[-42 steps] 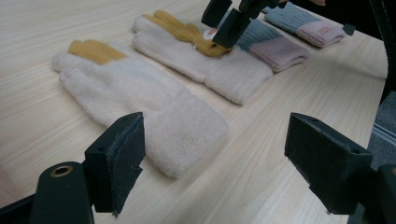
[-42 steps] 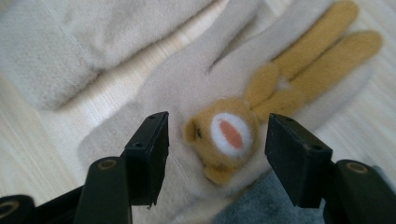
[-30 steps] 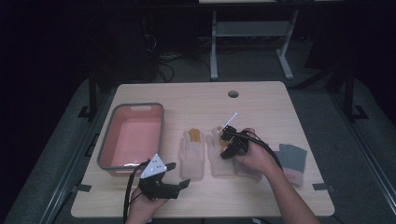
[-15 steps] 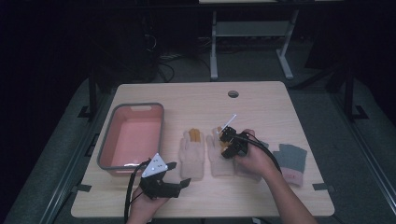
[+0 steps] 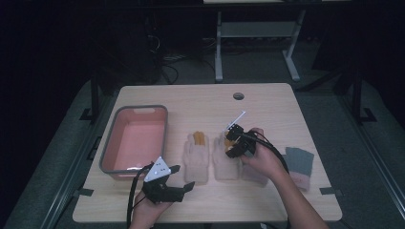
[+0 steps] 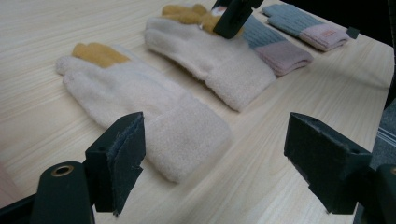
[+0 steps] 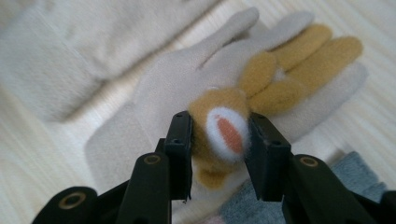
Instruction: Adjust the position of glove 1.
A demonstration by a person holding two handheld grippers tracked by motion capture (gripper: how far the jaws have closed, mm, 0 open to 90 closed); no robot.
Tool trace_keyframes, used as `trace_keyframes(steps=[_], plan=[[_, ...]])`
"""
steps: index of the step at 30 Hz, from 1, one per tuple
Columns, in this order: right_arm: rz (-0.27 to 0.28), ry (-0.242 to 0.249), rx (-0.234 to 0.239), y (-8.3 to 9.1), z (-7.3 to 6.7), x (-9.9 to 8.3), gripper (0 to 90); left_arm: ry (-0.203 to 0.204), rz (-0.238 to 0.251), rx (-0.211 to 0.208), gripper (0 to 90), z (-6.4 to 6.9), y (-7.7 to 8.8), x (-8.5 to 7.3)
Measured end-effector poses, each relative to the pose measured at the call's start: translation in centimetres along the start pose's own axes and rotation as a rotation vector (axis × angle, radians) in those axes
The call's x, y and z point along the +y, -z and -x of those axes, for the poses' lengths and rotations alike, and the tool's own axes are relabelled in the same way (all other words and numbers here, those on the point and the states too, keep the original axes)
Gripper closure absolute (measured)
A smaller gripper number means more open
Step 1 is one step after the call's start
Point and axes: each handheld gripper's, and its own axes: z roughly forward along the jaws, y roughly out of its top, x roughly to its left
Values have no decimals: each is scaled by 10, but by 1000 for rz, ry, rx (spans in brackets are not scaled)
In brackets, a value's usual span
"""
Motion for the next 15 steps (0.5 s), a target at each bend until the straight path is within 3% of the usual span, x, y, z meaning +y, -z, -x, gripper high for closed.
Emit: trace_keyframes(steps=[9,14,15], plan=[[49,36,-11,30,-14,19,641,13,12,5,206,-1,2,0],[74,48,-1,36,-21,31,641,4,4,9,206,0,3,0],[82,68,3,35,-28,39,641,-2,10,14,206,0,5,1]])
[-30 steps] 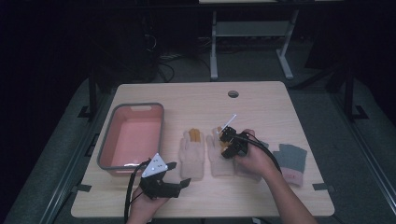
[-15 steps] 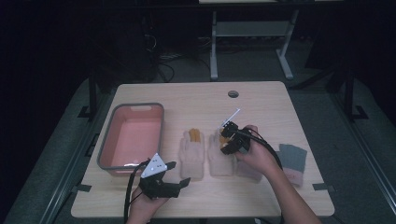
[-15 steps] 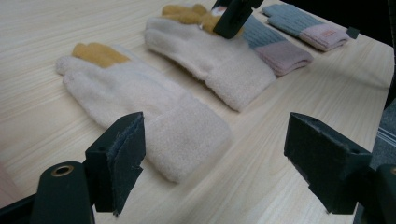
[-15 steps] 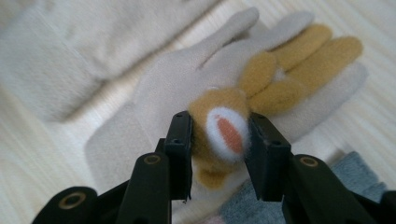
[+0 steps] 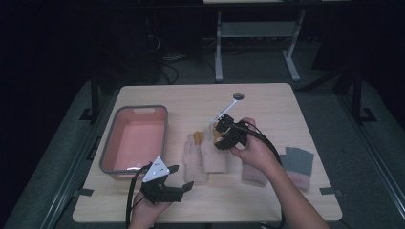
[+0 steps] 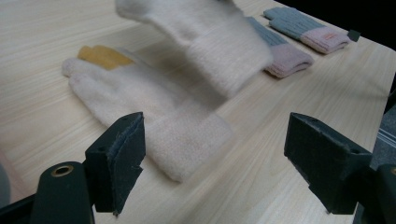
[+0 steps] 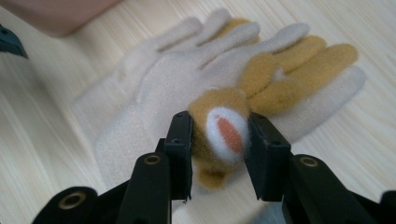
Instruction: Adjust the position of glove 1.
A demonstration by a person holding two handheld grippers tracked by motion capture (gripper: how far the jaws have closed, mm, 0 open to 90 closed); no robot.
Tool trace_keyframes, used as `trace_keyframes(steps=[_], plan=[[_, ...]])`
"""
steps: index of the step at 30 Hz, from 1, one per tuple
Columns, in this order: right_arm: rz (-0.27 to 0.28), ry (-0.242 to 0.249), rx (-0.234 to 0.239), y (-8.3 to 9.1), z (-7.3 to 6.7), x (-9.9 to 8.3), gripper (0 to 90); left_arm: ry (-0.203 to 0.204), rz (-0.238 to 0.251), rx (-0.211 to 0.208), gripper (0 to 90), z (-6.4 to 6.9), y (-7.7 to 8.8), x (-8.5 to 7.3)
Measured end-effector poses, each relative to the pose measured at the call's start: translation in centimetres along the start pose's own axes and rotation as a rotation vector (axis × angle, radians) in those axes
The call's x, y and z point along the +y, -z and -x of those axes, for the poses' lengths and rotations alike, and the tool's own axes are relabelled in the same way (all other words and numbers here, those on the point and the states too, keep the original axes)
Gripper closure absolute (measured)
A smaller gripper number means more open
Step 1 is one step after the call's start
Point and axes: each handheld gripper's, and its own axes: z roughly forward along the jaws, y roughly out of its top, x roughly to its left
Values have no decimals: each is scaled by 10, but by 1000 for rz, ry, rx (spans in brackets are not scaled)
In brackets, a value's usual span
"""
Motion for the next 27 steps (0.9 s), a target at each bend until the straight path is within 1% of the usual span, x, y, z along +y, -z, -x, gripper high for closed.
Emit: trace_keyframes(steps=[2,5,10,14,17,18,21,23,24,27], plan=[[2,10,8,-2,-4,6,641,-2,-1,-2,206,-1,1,0],[3,20,20,-7,-11,13,640,16,3,-4,206,-1,1,-1],[-4,31,35,-16,-18,23,640,8,9,-2,206,-2,2,0],[-12,25,45,-23,-21,28,640,7,3,-3,206,-2,3,-1],[-12,24,48,-27,-23,30,640,5,4,-3,206,-2,3,-1],[-16,18,53,-30,-25,30,640,-2,6,-1,206,-1,3,0],[-23,20,60,-34,-26,30,639,-9,-5,-3,206,-3,3,-1],[-29,16,66,-36,-27,30,639,-5,-3,-2,206,-3,3,-1],[-31,13,69,-39,-27,30,639,5,-2,-5,206,-2,3,-1],[-40,10,73,-44,-29,29,638,5,2,-6,206,-1,2,-1]])
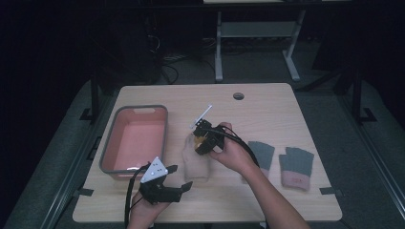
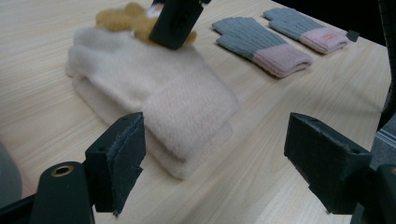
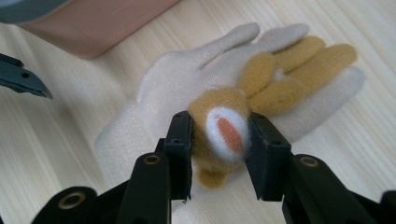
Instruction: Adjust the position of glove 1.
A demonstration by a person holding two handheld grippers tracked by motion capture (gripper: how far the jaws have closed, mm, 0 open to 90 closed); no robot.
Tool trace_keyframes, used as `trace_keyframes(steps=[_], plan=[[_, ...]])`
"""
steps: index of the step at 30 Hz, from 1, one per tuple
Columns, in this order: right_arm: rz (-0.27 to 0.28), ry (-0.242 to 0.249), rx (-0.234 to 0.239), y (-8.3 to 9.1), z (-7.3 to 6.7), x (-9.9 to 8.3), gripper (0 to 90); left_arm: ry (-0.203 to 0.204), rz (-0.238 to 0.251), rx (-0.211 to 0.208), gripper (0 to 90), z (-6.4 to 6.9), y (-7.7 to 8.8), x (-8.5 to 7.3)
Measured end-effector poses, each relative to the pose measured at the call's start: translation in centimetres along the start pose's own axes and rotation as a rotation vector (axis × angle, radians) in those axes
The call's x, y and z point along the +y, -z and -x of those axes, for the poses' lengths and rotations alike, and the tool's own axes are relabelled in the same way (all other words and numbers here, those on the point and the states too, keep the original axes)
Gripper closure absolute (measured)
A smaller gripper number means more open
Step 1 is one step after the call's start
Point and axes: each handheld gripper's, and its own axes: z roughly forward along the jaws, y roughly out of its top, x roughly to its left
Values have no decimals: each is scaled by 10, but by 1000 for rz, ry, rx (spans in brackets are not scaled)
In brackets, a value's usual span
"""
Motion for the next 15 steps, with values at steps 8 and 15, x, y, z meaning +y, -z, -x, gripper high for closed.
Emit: trace_keyframes(steps=[8,15], plan=[[-5,-18,9,-11,1,-5,628,1,-6,-1,206,0,-2,-1],[-13,-40,32,-22,4,-14,596,7,-16,0,207,-1,-3,-1]])
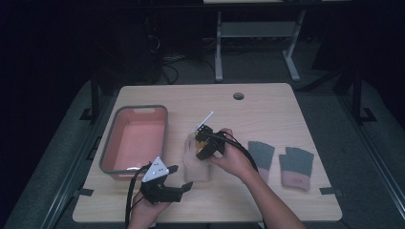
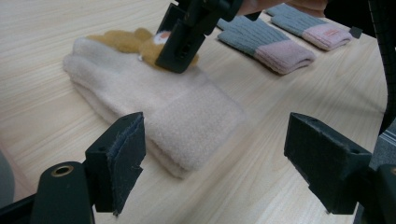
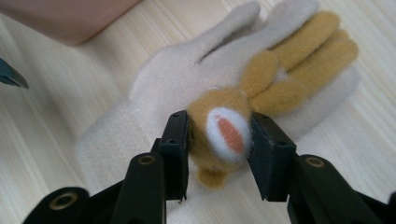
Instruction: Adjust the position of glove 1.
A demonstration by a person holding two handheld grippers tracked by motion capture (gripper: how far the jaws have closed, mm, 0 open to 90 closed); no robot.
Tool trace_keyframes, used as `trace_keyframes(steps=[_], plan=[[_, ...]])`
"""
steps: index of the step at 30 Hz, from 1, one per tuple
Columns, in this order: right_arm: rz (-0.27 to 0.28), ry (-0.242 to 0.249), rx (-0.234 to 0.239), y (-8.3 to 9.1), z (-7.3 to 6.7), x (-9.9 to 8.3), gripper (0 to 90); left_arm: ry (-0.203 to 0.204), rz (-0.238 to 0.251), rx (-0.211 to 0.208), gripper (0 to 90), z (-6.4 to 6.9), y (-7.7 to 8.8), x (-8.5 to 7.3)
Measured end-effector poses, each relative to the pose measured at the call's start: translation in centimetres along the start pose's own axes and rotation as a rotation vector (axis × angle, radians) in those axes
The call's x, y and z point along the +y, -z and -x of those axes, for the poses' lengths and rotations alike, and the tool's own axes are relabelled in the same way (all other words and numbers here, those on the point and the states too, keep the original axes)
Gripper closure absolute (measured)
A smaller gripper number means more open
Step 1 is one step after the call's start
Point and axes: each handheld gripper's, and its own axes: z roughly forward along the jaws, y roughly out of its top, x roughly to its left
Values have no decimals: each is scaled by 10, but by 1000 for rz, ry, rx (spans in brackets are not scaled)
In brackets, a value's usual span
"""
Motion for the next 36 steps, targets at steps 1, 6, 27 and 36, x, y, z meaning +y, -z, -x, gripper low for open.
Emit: trace_keyframes(steps=[1,6,27,36], plan=[[2,-2,-1,0,0,-1,589,-1,-3,1,207,0,0,0],[8,0,8,-1,0,-3,543,2,-2,0,207,0,0,0],[33,121,-38,-13,-15,30,418,-3,-2,1,208,0,0,0],[-17,178,-131,-40,-23,38,344,-6,-4,-1,208,1,1,1]])
